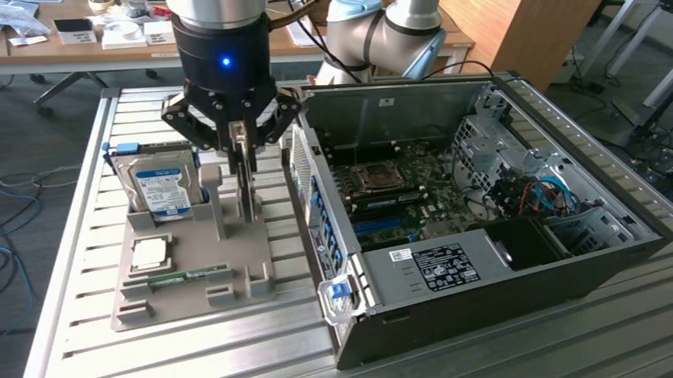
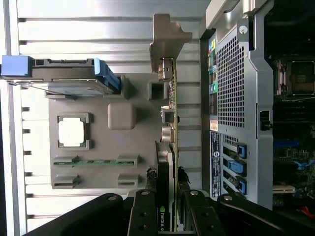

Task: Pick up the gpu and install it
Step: 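Pick up the gpu and move the gpu toward the slot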

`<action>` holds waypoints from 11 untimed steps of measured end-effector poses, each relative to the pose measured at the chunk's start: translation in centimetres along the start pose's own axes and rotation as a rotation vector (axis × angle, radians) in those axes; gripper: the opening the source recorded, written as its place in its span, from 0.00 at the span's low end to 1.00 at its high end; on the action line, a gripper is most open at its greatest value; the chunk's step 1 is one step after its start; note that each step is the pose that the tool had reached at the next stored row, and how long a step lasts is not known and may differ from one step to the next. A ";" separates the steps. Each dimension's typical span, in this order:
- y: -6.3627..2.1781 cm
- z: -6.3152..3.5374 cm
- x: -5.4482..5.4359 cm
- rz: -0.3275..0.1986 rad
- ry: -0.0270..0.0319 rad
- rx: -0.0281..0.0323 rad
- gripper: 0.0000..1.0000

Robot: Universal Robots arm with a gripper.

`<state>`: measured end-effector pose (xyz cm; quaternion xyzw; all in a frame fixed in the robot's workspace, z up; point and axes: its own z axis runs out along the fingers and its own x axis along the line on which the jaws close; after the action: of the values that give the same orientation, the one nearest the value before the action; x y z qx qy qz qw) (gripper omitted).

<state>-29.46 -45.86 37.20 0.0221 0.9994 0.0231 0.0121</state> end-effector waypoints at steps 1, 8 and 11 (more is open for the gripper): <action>0.01 -0.24 0.0 0.000 0.0000 0.0000 0.27; 0.08 -1.65 0.0 0.000 0.0001 -0.0002 0.27; 0.08 -1.81 0.0 0.000 0.0000 -0.0003 0.27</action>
<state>-29.46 -45.86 39.01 0.0220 0.9994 0.0232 0.0122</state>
